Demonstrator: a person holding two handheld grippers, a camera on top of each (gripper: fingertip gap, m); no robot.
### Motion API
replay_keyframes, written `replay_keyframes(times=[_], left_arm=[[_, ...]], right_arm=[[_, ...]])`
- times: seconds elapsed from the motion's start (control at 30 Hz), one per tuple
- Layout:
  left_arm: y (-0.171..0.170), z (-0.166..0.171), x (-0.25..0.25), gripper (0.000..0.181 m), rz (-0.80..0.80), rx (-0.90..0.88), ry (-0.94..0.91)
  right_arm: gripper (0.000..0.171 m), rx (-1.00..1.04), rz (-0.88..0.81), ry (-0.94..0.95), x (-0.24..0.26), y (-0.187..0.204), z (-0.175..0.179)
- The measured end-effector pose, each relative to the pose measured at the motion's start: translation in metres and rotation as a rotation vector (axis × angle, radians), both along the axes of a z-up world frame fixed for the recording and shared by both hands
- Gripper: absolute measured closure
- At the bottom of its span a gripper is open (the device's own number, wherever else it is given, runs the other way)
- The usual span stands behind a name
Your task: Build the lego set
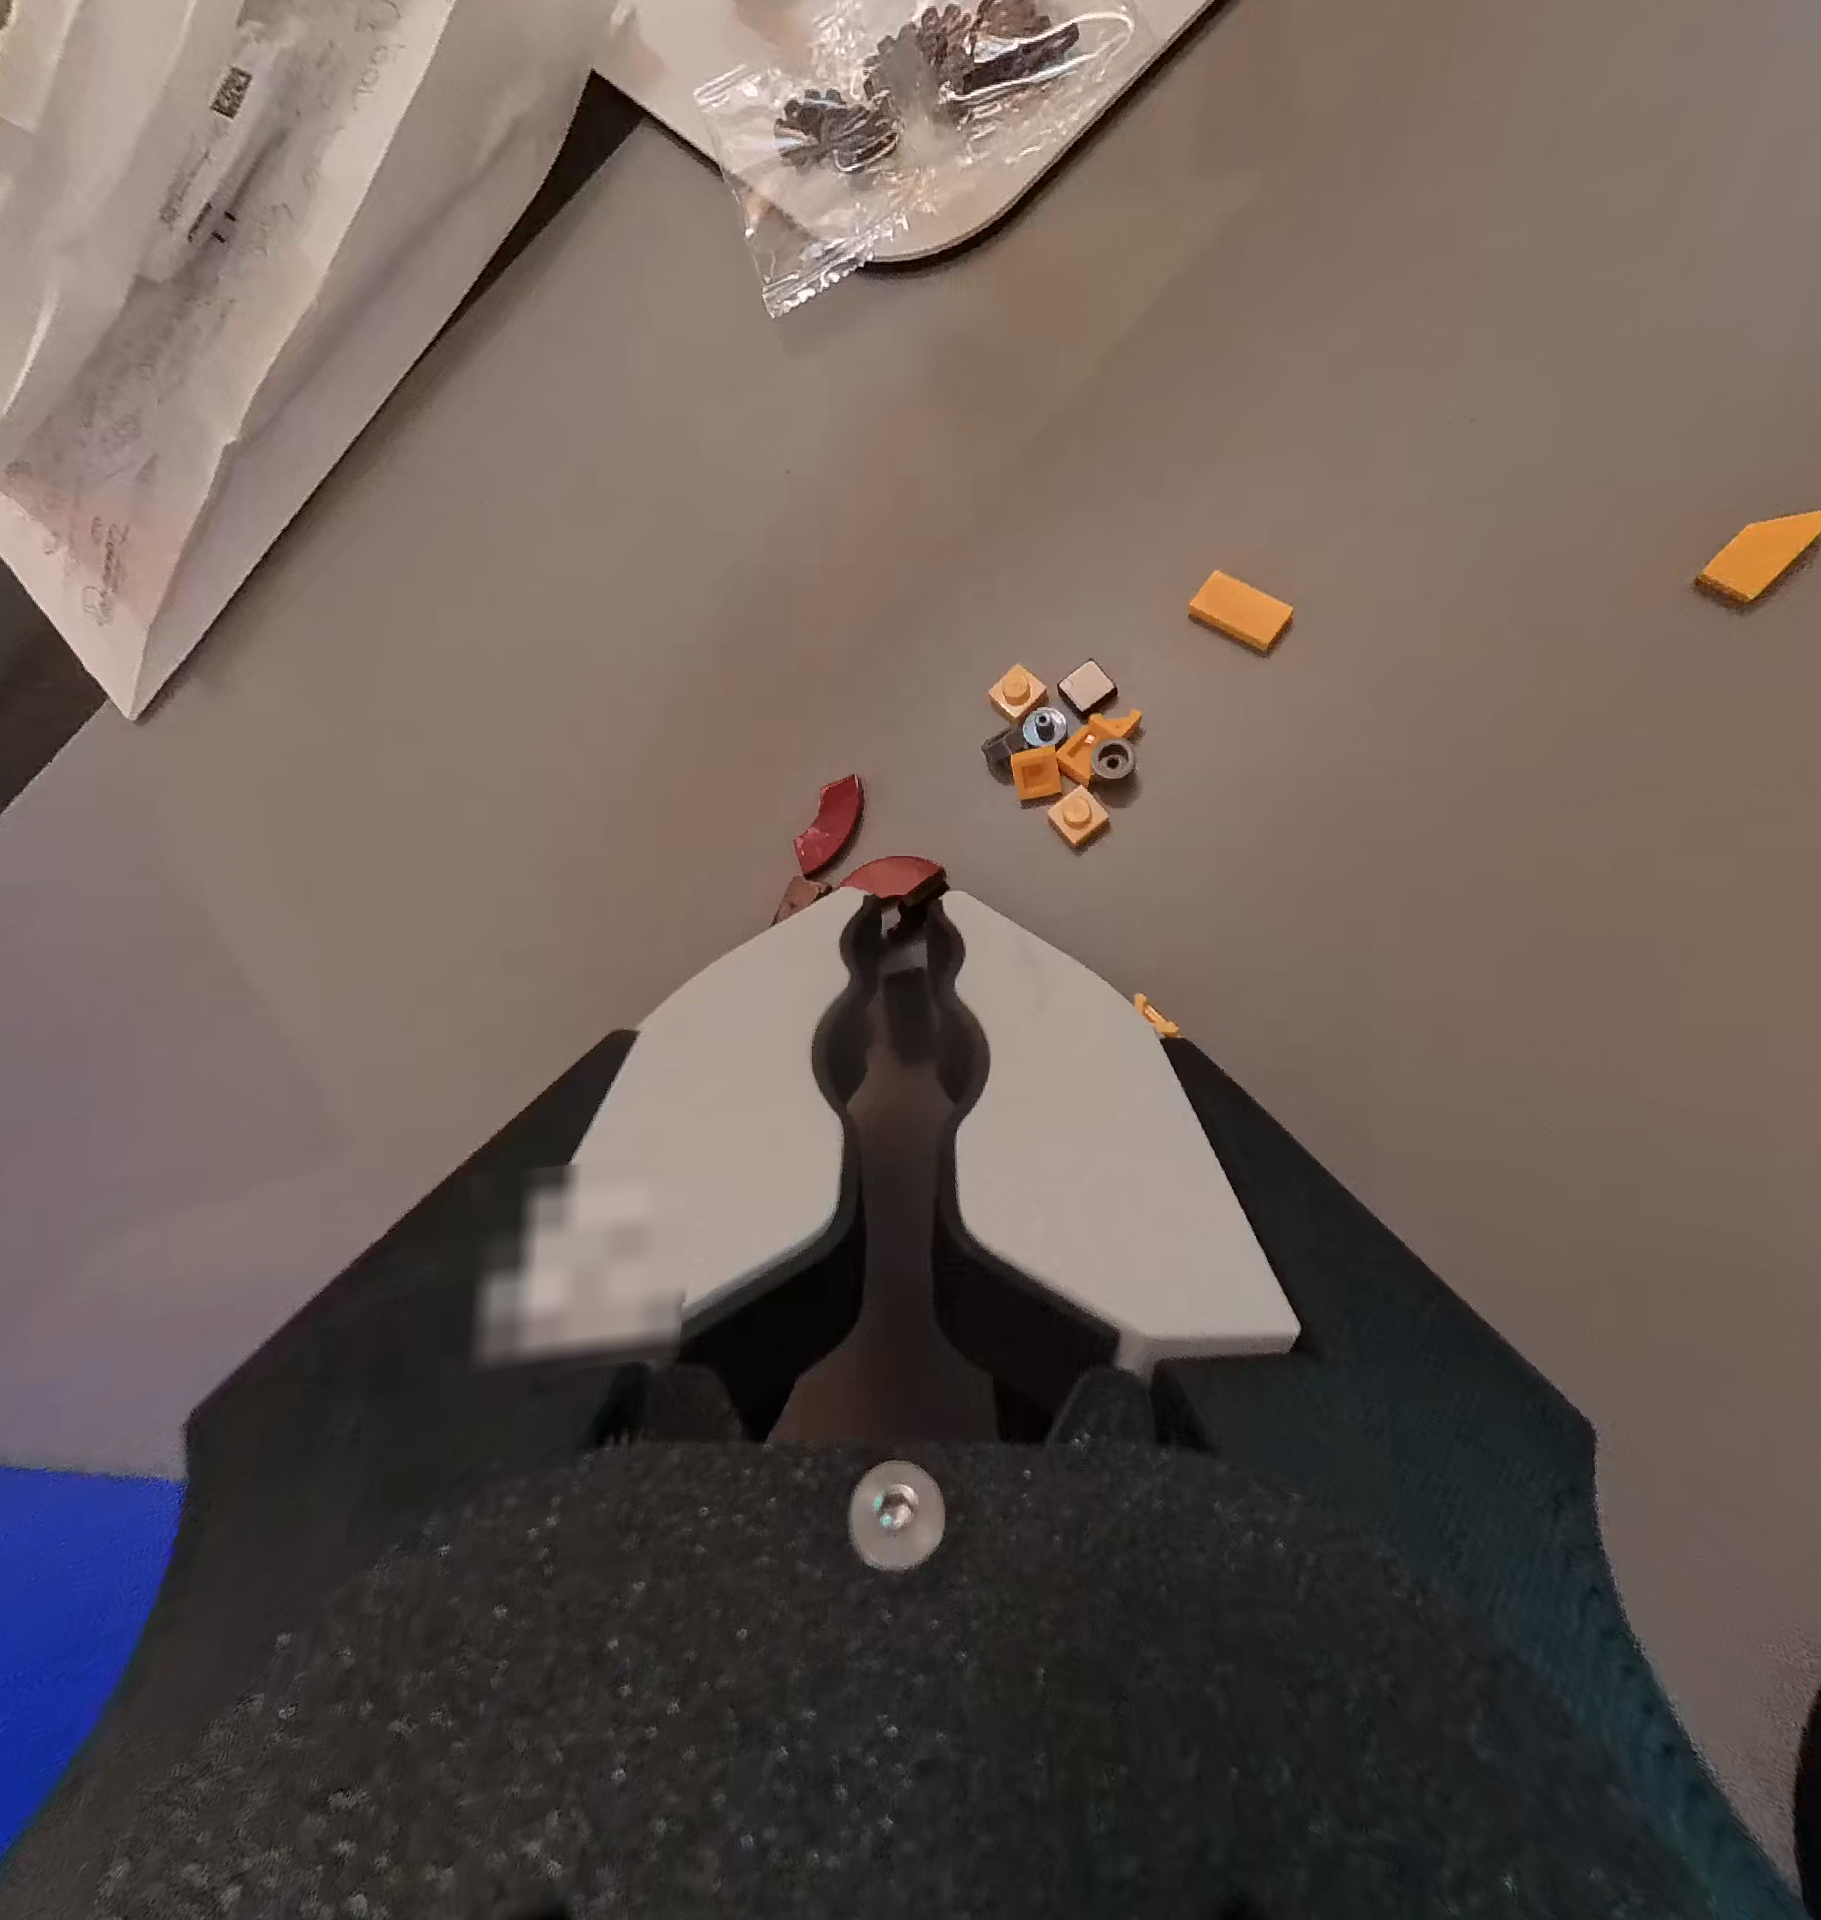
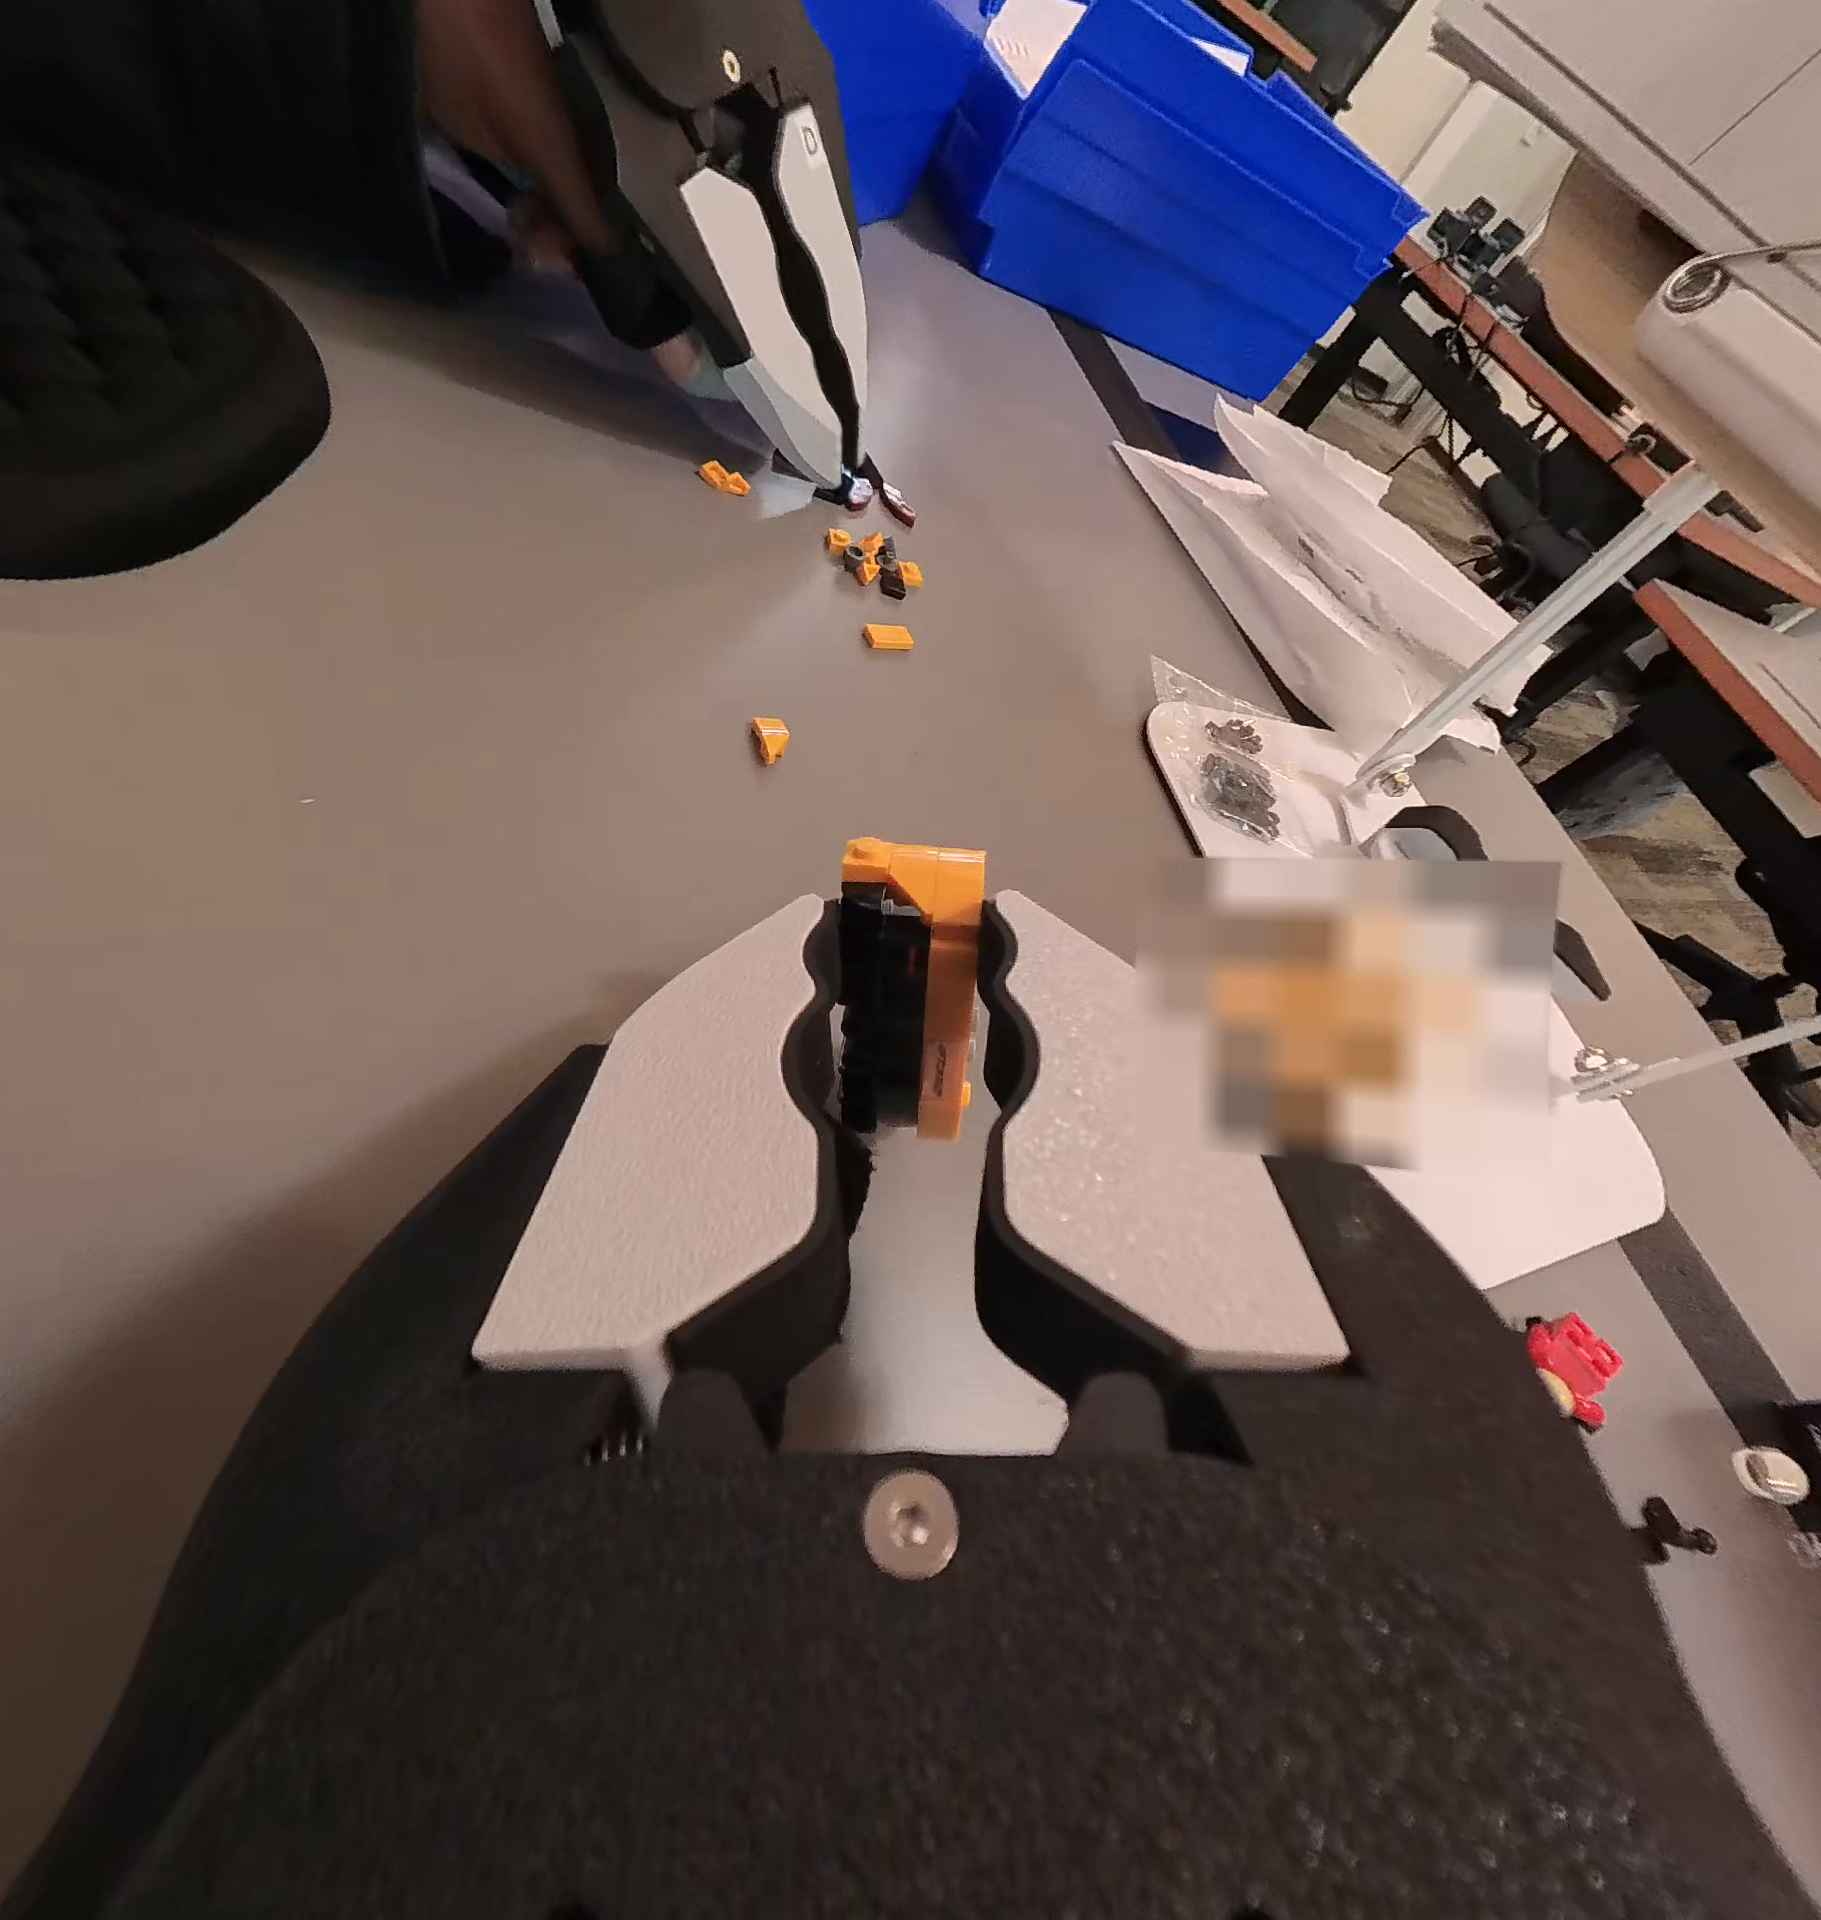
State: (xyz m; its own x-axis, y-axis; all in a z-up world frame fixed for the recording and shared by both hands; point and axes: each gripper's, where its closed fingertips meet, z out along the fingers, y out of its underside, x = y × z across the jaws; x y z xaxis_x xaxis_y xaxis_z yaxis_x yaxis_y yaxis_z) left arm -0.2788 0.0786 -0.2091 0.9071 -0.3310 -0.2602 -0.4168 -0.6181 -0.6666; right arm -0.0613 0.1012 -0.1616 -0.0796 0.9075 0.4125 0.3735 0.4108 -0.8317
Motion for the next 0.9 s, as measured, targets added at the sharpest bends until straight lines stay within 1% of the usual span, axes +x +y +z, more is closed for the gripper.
replay_keyframes(times=[0.1, 0.33, 0.53, 0.6, 0.67, 0.73, 0.77, 0.83, 0.9], left_arm=[[0.001, -0.001, 0.002, 0.179, -0.019, -0.005, -0.021], [0.003, 0.002, 0.005, 0.181, -0.029, 0.007, -0.071], [0.002, 0.018, 0.015, 0.181, -0.013, 0.023, -0.287], [-0.001, 0.027, 0.025, 0.181, -0.038, 0.023, -0.404], [-0.007, 0.033, 0.045, 0.181, -0.11, -0.027, -0.544], [-0.014, 0.035, 0.068, 0.181, -0.212, -0.078, -0.6], [-0.017, 0.036, 0.083, 0.181, -0.278, -0.109, -0.615], [-0.03, 0.032, 0.116, 0.181, -0.423, -0.229, -0.619], [-0.039, 0.025, 0.144, 0.181, -0.552, -0.333, -0.545]], right_arm=[[0.146, -0.009, 0.003, -0.003, 0.0, 0.0, -0.001], [0.146, -0.016, 0.006, -0.002, 0.0, -0.001, -0.001], [0.146, -0.01, 0.003, 0.0, 0.0, -0.001, 0.0], [0.146, -0.007, 0.003, 0.002, 0.0, -0.002, 0.001], [0.146, -0.004, 0.0, -0.001, 0.0, -0.002, 0.001], [0.146, -0.002, -0.005, -0.001, 0.0, -0.001, 0.001], [0.146, 0.0, -0.006, 0.001, 0.0, 0.0, 0.002], [0.146, 0.001, -0.004, 0.011, 0.0, -0.001, 0.004], [0.146, -0.001, 0.005, 0.016, 0.0, -0.003, 0.005]])
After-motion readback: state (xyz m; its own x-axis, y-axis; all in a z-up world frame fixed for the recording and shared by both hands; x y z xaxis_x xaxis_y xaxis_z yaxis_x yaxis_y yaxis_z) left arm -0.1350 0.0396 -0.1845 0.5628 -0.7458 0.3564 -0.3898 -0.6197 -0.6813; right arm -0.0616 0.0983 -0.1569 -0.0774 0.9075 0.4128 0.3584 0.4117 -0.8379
